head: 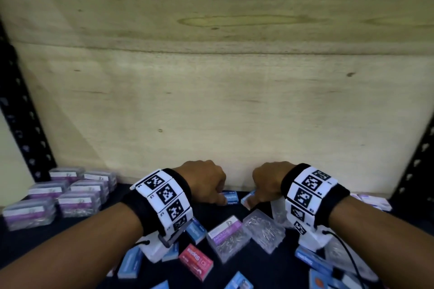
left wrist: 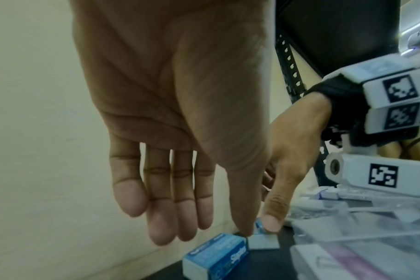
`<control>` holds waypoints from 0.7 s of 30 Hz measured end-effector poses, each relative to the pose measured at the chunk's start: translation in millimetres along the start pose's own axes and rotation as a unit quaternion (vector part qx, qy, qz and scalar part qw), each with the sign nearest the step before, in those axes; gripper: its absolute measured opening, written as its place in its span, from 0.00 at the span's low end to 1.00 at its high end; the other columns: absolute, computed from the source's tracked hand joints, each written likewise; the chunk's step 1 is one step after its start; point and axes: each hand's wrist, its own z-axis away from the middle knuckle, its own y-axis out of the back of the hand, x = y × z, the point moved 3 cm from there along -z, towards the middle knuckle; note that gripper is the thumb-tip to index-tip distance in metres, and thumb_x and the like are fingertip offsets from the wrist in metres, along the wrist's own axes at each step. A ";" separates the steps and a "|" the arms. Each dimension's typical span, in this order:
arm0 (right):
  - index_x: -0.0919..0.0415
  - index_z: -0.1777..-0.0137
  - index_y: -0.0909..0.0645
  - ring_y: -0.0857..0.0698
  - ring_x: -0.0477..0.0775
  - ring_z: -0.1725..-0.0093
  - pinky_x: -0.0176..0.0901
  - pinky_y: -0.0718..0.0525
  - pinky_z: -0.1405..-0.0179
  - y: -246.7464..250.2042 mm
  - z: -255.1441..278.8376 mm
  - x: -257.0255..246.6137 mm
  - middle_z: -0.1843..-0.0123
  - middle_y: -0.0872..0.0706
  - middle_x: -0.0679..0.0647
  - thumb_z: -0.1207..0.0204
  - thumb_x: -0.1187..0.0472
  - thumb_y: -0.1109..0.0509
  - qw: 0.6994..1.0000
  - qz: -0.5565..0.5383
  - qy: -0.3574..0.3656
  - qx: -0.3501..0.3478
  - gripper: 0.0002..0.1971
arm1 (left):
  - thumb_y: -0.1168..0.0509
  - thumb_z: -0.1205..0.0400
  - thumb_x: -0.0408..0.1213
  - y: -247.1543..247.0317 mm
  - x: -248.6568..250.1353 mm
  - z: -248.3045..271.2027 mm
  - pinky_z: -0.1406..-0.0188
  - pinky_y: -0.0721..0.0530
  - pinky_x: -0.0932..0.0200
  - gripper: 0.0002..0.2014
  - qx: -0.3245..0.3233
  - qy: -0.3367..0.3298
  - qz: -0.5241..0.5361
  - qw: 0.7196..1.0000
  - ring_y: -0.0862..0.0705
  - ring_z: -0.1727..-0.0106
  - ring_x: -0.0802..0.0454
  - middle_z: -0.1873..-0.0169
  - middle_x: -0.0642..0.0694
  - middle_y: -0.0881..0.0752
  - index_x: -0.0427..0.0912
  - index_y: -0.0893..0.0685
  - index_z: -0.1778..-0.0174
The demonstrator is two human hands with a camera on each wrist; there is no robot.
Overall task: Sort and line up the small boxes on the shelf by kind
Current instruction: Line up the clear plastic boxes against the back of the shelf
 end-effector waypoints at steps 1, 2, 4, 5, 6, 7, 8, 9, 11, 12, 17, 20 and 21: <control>0.60 0.64 0.22 0.21 0.53 0.68 0.43 0.22 0.66 2.5 3.3 1.5 0.66 0.19 0.52 0.26 0.29 0.34 1.000 -0.004 -0.001 0.006 0.31 | 0.32 0.22 0.61 0.1 1.4 4.9 0.56 0.18 0.54 0.19 -0.009 -0.002 0.016 1.000 0.16 0.50 0.49 0.50 0.51 0.14 0.50 0.15 0.46; 0.60 0.66 0.25 0.23 0.53 0.70 0.43 0.24 0.68 4.4 7.4 2.4 0.67 0.20 0.52 0.23 0.31 0.35 1.000 -0.008 -0.002 0.010 0.29 | 0.32 0.22 0.62 -1.2 3.2 10.4 0.55 0.17 0.54 0.19 -0.022 -0.002 0.029 0.999 0.16 0.51 0.50 0.51 0.52 0.14 0.50 0.15 0.47; 0.60 0.66 0.25 0.23 0.54 0.70 0.44 0.25 0.66 7.2 14.3 4.5 0.67 0.20 0.53 0.20 0.33 0.38 1.000 -0.023 0.010 0.012 0.29 | 0.33 0.23 0.65 -5.8 7.0 18.3 0.50 0.15 0.51 0.22 -0.056 0.002 0.044 0.997 0.15 0.52 0.51 0.52 0.53 0.13 0.50 0.15 0.47; 0.62 0.62 0.22 0.20 0.56 0.66 0.45 0.24 0.63 7.3 19.3 4.5 0.64 0.18 0.55 0.19 0.33 0.39 0.999 -0.034 0.020 0.003 0.29 | 0.33 0.24 0.67 -8.8 9.2 22.7 0.48 0.15 0.49 0.24 -0.071 0.006 0.044 0.996 0.15 0.51 0.51 0.52 0.53 0.12 0.50 0.14 0.47; 0.65 0.55 0.19 0.16 0.59 0.59 0.47 0.22 0.59 6.4 23.8 4.6 0.57 0.14 0.58 0.19 0.33 0.39 0.998 -0.047 0.029 -0.009 0.31 | 0.34 0.26 0.69 -11.4 11.3 26.0 0.48 0.15 0.48 0.26 -0.085 0.009 0.037 0.996 0.14 0.51 0.50 0.52 0.52 0.12 0.50 0.13 0.47; 0.67 0.46 0.17 0.13 0.63 0.50 0.49 0.20 0.54 5.6 30.0 3.8 0.48 0.12 0.60 0.20 0.32 0.39 0.997 -0.059 0.037 -0.019 0.34 | 0.34 0.27 0.70 -13.7 14.2 29.8 0.48 0.15 0.47 0.29 -0.095 0.011 0.024 0.995 0.14 0.51 0.49 0.52 0.51 0.11 0.49 0.12 0.47; 0.65 0.38 0.17 0.14 0.64 0.42 0.51 0.19 0.49 5.0 35.7 2.5 0.41 0.13 0.61 0.21 0.31 0.38 0.996 -0.067 0.044 -0.027 0.35 | 0.35 0.27 0.71 -15.5 16.8 32.4 0.48 0.14 0.47 0.30 -0.101 0.009 0.010 0.995 0.13 0.51 0.48 0.51 0.50 0.11 0.48 0.11 0.47; 0.62 0.35 0.18 0.15 0.64 0.39 0.51 0.19 0.47 4.1 42.1 0.1 0.37 0.14 0.60 0.23 0.31 0.37 0.996 -0.070 0.052 -0.032 0.35 | 0.35 0.27 0.72 -17.1 19.5 34.9 0.48 0.14 0.47 0.31 -0.105 0.004 0.001 0.994 0.13 0.50 0.46 0.52 0.49 0.11 0.46 0.11 0.47; 0.57 0.33 0.20 0.15 0.60 0.41 0.52 0.19 0.46 0.5 55.5 -6.5 0.38 0.14 0.56 0.27 0.30 0.32 0.995 -0.065 0.059 -0.045 0.34 | 0.35 0.26 0.70 -19.5 25.2 40.1 0.50 0.15 0.49 0.30 -0.105 -0.004 0.002 0.994 0.13 0.52 0.46 0.53 0.48 0.11 0.46 0.11 0.47; 0.56 0.32 0.21 0.15 0.59 0.43 0.54 0.18 0.45 -2.2 60.7 -9.1 0.39 0.14 0.54 0.29 0.30 0.30 0.996 -0.055 0.059 -0.048 0.35 | 0.35 0.25 0.69 -19.9 28.0 42.3 0.52 0.16 0.51 0.29 -0.102 -0.004 0.005 0.995 0.13 0.52 0.46 0.54 0.47 0.11 0.45 0.11 0.48; 0.54 0.31 0.29 0.18 0.56 0.44 0.49 0.19 0.47 -14.4 76.3 -22.4 0.41 0.19 0.52 0.36 0.36 0.20 0.997 -0.022 0.047 -0.049 0.39 | 0.32 0.24 0.64 -22.5 35.5 48.7 0.61 0.21 0.53 0.26 -0.088 -0.014 0.006 0.996 0.15 0.56 0.45 0.55 0.44 0.11 0.43 0.11 0.47; 0.58 0.27 0.31 0.18 0.58 0.38 0.45 0.23 0.51 -20.1 79.1 -27.7 0.33 0.20 0.56 0.34 0.43 0.18 0.998 -0.016 0.045 -0.028 0.40 | 0.28 0.25 0.59 -22.4 37.7 55.2 0.60 0.18 0.51 0.22 -0.079 -0.019 0.033 0.996 0.14 0.56 0.46 0.55 0.46 0.11 0.44 0.12 0.47; 0.58 0.27 0.31 0.18 0.59 0.38 0.45 0.23 0.51 -21.0 79.9 -28.1 0.33 0.20 0.57 0.34 0.44 0.17 0.999 -0.011 0.044 -0.022 0.40 | 0.26 0.26 0.58 -22.2 38.3 57.4 0.58 0.17 0.50 0.21 -0.075 -0.021 0.043 0.996 0.13 0.54 0.47 0.54 0.46 0.11 0.45 0.12 0.46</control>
